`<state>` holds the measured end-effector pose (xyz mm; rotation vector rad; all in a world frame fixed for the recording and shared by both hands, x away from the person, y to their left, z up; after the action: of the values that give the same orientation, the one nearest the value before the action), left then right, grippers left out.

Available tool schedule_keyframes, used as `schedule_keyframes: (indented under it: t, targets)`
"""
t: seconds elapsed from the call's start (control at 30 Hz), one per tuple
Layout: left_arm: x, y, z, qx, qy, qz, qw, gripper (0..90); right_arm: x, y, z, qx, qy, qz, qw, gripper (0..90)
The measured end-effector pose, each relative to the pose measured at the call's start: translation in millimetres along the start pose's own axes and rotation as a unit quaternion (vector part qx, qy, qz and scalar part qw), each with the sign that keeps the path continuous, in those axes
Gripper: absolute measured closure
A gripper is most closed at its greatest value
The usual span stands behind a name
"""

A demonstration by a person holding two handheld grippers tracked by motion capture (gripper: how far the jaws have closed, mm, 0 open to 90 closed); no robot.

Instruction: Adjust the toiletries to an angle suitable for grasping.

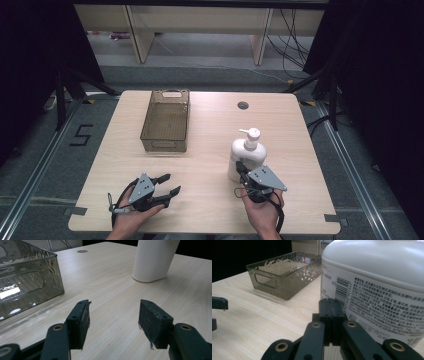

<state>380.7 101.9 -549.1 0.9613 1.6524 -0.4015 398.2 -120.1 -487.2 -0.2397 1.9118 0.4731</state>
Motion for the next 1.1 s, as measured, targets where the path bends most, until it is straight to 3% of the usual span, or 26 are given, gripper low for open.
schedule_keyframes:
  t: [0.1, 0.13, 0.17, 0.27, 0.3, 0.37, 0.4, 0.53, 0.57, 0.6, 0.63, 0.67, 0.7, 0.73, 0.77, 0.8, 0.83, 0.87, 0.9, 0.93, 0.97, 1.1]
  targets:
    - [0.5, -0.1, 0.2, 0.000, 0.003, 0.002, 1.0000, 41.4, 1.3, 2.5, 3.8, 0.003, 0.004, 0.013, 0.9999, 90.0]
    - [0.4, -0.1, 0.5, -0.001, 0.003, 0.001, 1.0000, 41.4, -0.3, 0.5, 4.7, 0.006, 0.000, -0.001, 1.0000, 90.0]
    - [-1.1, -0.6, 2.0, 0.002, -0.004, -0.002, 1.0000, 41.4, 1.1, 1.8, 6.7, 0.005, 0.005, 0.009, 0.9999, 90.0]
    - [-0.9, -1.1, 2.4, 0.001, 0.001, -0.001, 1.0000, 41.3, 1.5, -0.4, 7.5, 0.009, 0.009, -0.001, 0.9999, 90.0]
    - [-2.0, -2.2, 3.6, 0.004, 0.001, -0.001, 1.0000, 41.1, 2.6, 3.3, 6.9, 0.000, 0.013, 0.014, 0.9998, 90.0]
    - [-2.5, -2.1, 3.9, 0.003, 0.003, 0.001, 1.0000, 41.1, 1.9, 3.2, 4.9, 0.001, 0.009, 0.010, 0.9999, 90.0]
    - [-4.5, -2.6, 5.3, 0.005, -0.002, 0.001, 1.0000, 40.7, -1.7, 5.5, -1.5, -0.010, -0.001, -0.004, 0.9999, 85.7]
    - [-6.2, -2.3, 5.3, 0.004, -0.002, 0.000, 1.0000, 40.1, -4.7, 7.9, -16.6, -0.029, -0.015, 0.006, 0.9994, 77.1]
    - [-6.5, -2.0, 4.8, 0.003, -0.001, 0.000, 1.0000, 40.0, -8.8, 0.0, -32.8, -0.014, -0.033, -0.008, 0.9993, 70.6]
    - [-7.3, -1.8, 5.1, 0.002, -0.004, -0.002, 1.0000, 40.0, -8.8, 0.0, -32.8, -0.014, -0.033, -0.008, 0.9993, 70.6]
    - [-8.7, -1.8, 5.5, 0.003, -0.010, -0.002, 0.9999, 39.9, -12.9, -11.9, -50.0, 0.002, -0.053, -0.003, 0.9986, 66.6]
    - [-8.7, -1.8, 5.5, 0.003, -0.010, -0.002, 0.9999, 39.8, -12.9, -11.9, -50.0, 0.002, -0.053, -0.003, 0.9986, 66.6]
    - [-10.9, -2.1, 4.2, 0.002, -0.013, -0.001, 0.9999, 39.8, -15.8, -28.9, -66.8, 0.022, -0.078, 0.023, 0.9964, 63.6]
    - [-10.9, -2.1, 4.2, 0.002, -0.013, -0.001, 0.9999, 39.8, -15.8, -28.9, -66.8, 0.022, -0.078, 0.023, 0.9964, 63.6]
    - [-10.9, -1.6, 2.4, -0.003, -0.008, 0.000, 1.0000, 39.8, -16.2, -51.2, -80.8, 0.051, -0.095, 0.038, 0.9934, 62.3]
    - [-12.6, -1.5, 2.6, -0.002, -0.016, -0.002, 0.9999, 39.7, -14.8, -64.3, -85.9, 0.070, -0.104, 0.044, 0.9911, 61.9]
    - [-12.2, -0.4, 0.7, -0.008, -0.010, -0.002, 0.9999, 39.7, -14.8, -64.3, -85.9, 0.070, -0.104, 0.044, 0.9911, 61.9]
    - [-12.4, 0.3, -0.1, -0.009, -0.011, -0.001, 0.9999, 39.8, -10.9, -76.7, -89.6, 0.090, -0.098, 0.044, 0.9901, 61.6]
    - [-12.9, 0.1, -0.4, -0.009, -0.016, -0.003, 0.9998, 39.8, -1.0, -94.2, -93.7, 0.108, -0.082, 0.061, 0.9889, 61.4]
    - [-11.3, 0.5, -2.5, -0.013, -0.008, -0.003, 0.9999, 39.8, -1.0, -94.2, -93.7, 0.108, -0.082, 0.061, 0.9889, 61.4]
    - [-11.0, -0.8, -3.5, -0.013, -0.014, -0.008, 0.9998, 39.9, 6.0, -108.1, -92.7, 0.119, -0.082, 0.065, 0.9874, 61.5]
    - [-12.6, -1.3, -7.9, -0.023, -0.008, -0.005, 0.9997, 39.8, 16.8, -116.4, -84.7, 0.122, -0.071, 0.072, 0.9873, 60.7]
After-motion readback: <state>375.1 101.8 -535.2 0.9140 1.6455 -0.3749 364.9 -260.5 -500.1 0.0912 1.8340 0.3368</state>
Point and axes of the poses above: each handheld gripper's, and its own axes: z roughly forward along the jaws, x roughly out of its underside, y roughly to its left, the point moved 10 cm from there along z, roughly forward along the jaws, and after that the axes turned 14 degrees about z, right-handed, at the moved point
